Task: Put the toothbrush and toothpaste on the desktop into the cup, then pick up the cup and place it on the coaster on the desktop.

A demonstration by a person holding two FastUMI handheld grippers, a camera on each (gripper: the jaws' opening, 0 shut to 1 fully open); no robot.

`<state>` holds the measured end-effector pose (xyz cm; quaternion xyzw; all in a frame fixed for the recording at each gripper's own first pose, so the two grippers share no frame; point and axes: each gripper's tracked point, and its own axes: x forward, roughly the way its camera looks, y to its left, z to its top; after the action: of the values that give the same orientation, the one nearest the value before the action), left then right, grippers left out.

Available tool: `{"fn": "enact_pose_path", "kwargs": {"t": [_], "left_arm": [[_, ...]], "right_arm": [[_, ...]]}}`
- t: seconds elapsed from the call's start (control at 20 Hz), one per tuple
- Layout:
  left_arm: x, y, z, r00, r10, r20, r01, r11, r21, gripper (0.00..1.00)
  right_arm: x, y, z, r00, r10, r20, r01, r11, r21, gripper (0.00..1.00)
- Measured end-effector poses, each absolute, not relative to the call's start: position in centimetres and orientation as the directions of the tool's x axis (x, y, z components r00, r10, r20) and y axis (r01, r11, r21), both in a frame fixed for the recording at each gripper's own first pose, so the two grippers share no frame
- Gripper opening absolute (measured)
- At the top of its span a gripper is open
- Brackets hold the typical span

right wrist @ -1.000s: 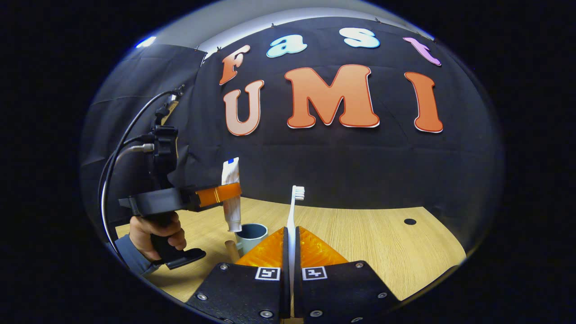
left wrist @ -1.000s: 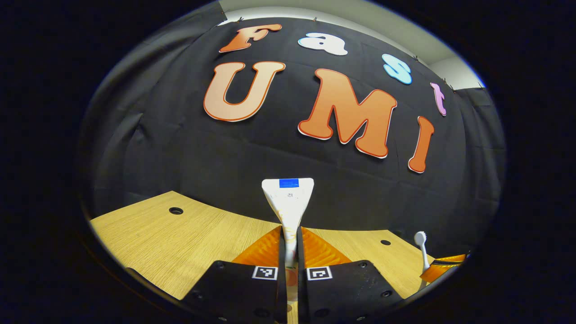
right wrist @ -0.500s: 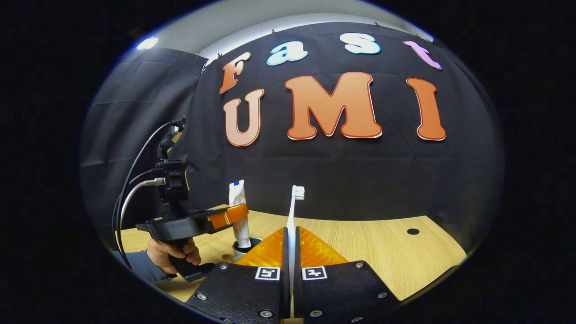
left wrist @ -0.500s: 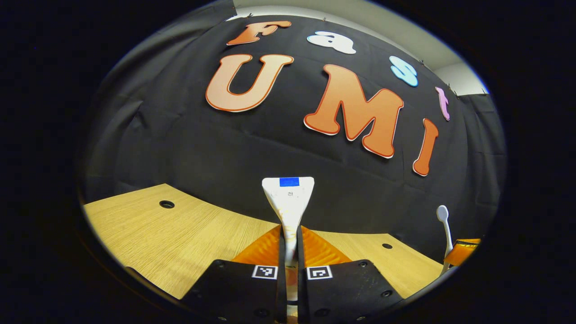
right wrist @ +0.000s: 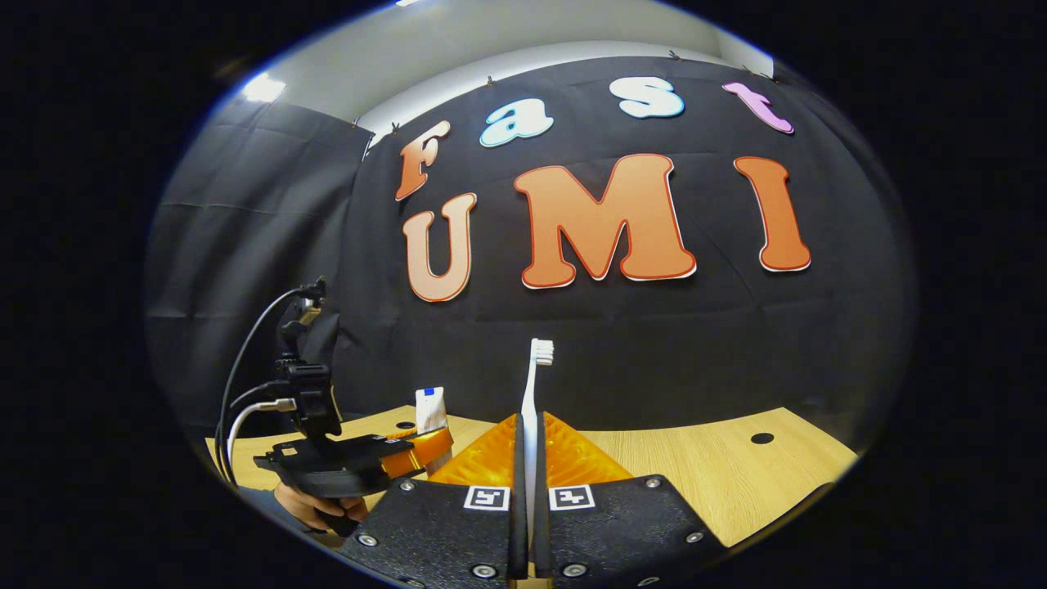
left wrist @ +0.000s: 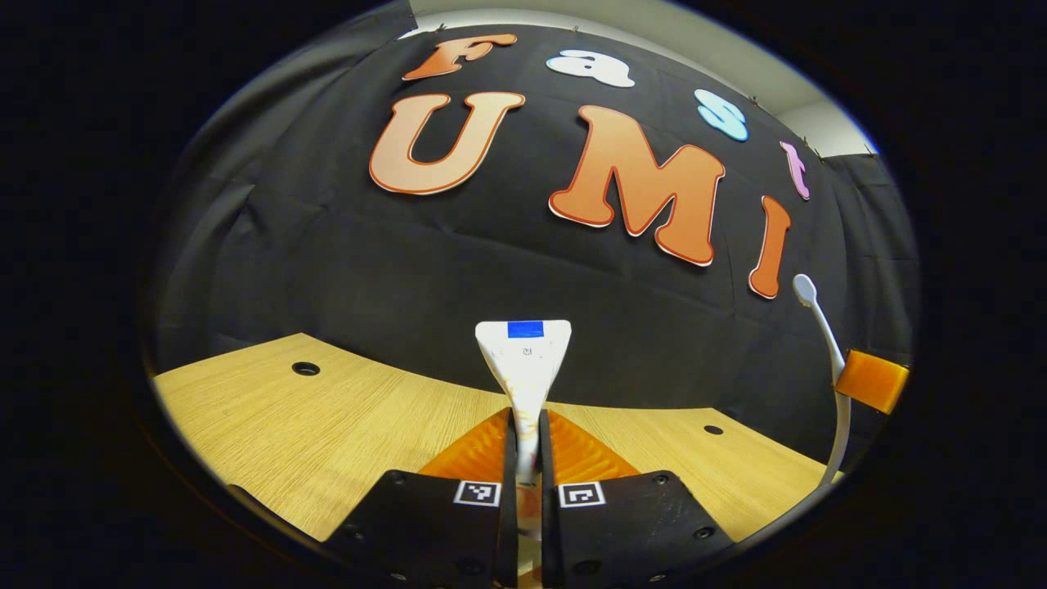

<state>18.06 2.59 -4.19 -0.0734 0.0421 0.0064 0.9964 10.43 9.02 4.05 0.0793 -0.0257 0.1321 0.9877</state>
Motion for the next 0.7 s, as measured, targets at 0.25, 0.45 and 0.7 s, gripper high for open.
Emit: {"fn": "enact_pose_path", "kwargs": {"t": [0.25,0.45,0.7], "left_arm": [[17.2,1.9,-5.5,0.992,-0.011,-0.124,-0.004,0.992,-0.123,0.15],[16.7,1.6,-5.9,0.988,-0.033,-0.154,0.014,0.992,-0.122,0.23],[15.6,2.1,-6.3,0.984,-0.045,-0.17,0.018,0.987,-0.159,0.42]], "right_arm": [[11.0,9.5,3.3,0.964,0.261,0.05,-0.265,0.951,0.156,0.03],[10.9,10.1,3.2,0.96,0.275,0.047,-0.279,0.948,0.152,0.03],[11.3,11.0,4.0,0.955,0.284,0.084,-0.295,0.936,0.191,0.04]]}}
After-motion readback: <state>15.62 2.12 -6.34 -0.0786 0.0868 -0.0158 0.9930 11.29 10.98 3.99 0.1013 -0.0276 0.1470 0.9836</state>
